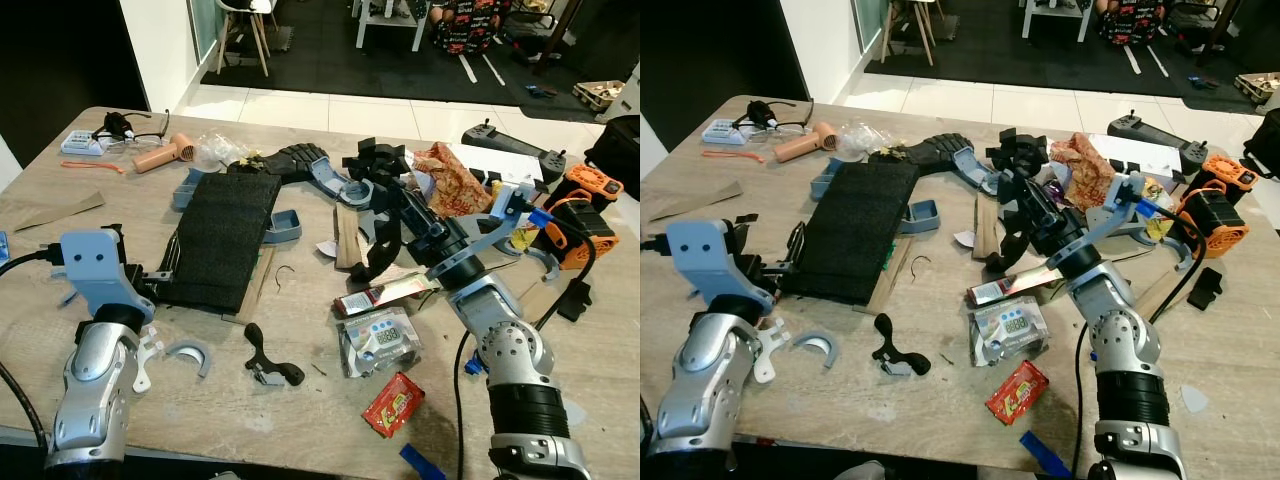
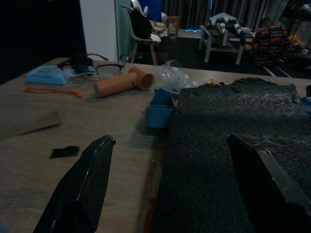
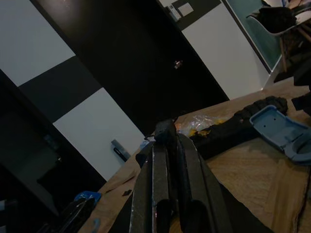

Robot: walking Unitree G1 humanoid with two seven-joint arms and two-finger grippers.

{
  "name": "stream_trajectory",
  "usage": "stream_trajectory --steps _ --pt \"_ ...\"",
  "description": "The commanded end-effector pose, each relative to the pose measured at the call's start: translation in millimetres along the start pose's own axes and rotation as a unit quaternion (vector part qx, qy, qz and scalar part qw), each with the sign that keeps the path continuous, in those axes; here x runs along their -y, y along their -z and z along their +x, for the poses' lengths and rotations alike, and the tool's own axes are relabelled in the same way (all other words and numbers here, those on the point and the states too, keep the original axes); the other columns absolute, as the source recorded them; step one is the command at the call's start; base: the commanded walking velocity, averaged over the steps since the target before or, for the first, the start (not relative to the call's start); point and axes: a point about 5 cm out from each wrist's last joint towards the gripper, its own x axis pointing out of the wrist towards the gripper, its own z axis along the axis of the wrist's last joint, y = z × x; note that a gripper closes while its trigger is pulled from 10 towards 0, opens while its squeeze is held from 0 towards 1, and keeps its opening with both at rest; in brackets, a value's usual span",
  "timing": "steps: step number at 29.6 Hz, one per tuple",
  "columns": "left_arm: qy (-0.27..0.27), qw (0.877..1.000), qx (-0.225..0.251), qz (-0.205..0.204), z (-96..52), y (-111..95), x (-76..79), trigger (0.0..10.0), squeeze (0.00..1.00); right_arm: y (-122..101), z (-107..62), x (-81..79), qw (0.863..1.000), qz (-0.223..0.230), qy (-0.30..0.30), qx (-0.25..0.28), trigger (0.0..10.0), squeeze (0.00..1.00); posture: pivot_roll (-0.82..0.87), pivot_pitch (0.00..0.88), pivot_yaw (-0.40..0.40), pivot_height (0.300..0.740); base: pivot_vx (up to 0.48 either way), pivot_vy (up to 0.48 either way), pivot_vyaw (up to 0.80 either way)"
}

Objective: Picking trash to rubbish bin

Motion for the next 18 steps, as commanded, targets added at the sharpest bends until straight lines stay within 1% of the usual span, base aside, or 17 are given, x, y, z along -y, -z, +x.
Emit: stream_trajectory --steps 1,3,4,5,6,8,10,11,12,13,14,15,16,18 --pt "-0.002 1.000 -0.005 0.001 0.1 3.3 -2.4 10.0 0.00 2.0 0.4 1.7 1.000 0.000 0.000 -0.003 10.0 0.00 -0.12 0.000 -0.025 0.740 0.000 0.000 0.00" --pt "-0.003 1.000 -0.005 0.000 -0.6 3.7 -2.6 10.0 0.00 -1.3 1.3 0.2 1.000 -0.014 -0.007 0.003 10.0 0.00 -0.11 0.000 -0.026 0.740 0.000 0.000 0.00" --pt "-0.003 1.000 -0.005 0.000 -0.6 3.7 -2.6 10.0 0.00 -1.3 1.3 0.2 1.000 -0.014 -0.007 0.003 10.0 0.00 -0.11 0.000 -0.026 0.740 0.000 0.000 0.00" --pt "-0.004 1.000 -0.004 0.000 -0.9 3.7 -2.9 10.0 0.00 -5.8 3.1 -2.5 0.999 -0.032 -0.017 0.008 10.0 0.00 -0.11 0.000 -0.026 0.740 0.000 0.000 0.00" --pt "-0.006 1.000 -0.004 0.000 -1.3 3.4 -3.5 10.0 0.00 -16.3 7.7 -8.0 0.998 -0.046 -0.031 0.022 10.0 0.00 -0.11 0.000 -0.025 0.740 0.000 0.000 0.00" --pt "-0.005 1.000 0.000 0.006 -1.6 1.6 -3.7 10.0 0.00 -36.2 16.0 -21.3 0.995 -0.059 -0.062 0.048 10.0 0.00 -0.12 0.000 -0.024 0.740 0.000 0.000 0.00" --pt "-0.001 1.000 0.008 0.018 -1.1 -2.2 -2.7 10.0 0.00 -48.6 21.5 -33.5 0.992 -0.068 -0.091 0.060 10.0 0.00 -0.13 0.000 -0.021 0.740 0.000 0.000 0.00" --pt "0.003 1.000 0.015 0.019 0.7 -6.9 -0.1 10.0 0.00 -56.5 24.9 -44.8 0.988 -0.076 -0.116 0.065 10.0 0.00 -0.14 0.000 -0.020 0.740 0.000 0.000 0.00" --pt "0.003 1.000 0.015 0.019 0.7 -6.9 -0.1 10.0 0.00 -56.5 24.9 -44.8 0.988 -0.076 -0.116 0.065 10.0 0.00 -0.14 0.000 -0.020 0.740 0.000 0.000 0.00" --pt "0.005 1.000 0.020 0.019 2.1 -9.9 1.8 10.0 0.00 -61.1 26.9 -52.0 0.985 -0.081 -0.133 0.067 10.0 0.00 -0.14 0.000 -0.020 0.740 0.000 0.000 0.00" --pt "0.015 0.999 0.033 0.021 5.4 -17.9 7.0 10.0 0.00 -67.0 29.4 -64.5 0.980 -0.088 -0.161 0.070 10.0 0.00 -0.15 0.000 -0.017 0.740 0.000 0.000 0.00" --pt "0.015 0.999 0.033 0.021 5.4 -17.9 7.0 10.0 0.00 -67.0 29.4 -64.5 0.980 -0.088 -0.161 0.070 10.0 0.00 -0.15 0.000 -0.017 0.740 0.000 0.000 0.00" --pt "0.022 0.999 0.042 0.022 7.6 -24.2 11.2 10.0 0.00 -69.7 30.7 -74.4 0.976 -0.093 -0.184 0.069 10.0 0.00 -0.15 0.000 -0.014 0.740 0.000 0.000 0.00" --pt "0.034 0.998 0.055 0.020 9.8 -33.2 18.3 10.0 0.00 -64.5 30.9 -86.4 0.970 -0.106 -0.212 0.046 10.0 0.00 -0.15 0.000 -0.011 0.740 0.000 0.000 0.00"
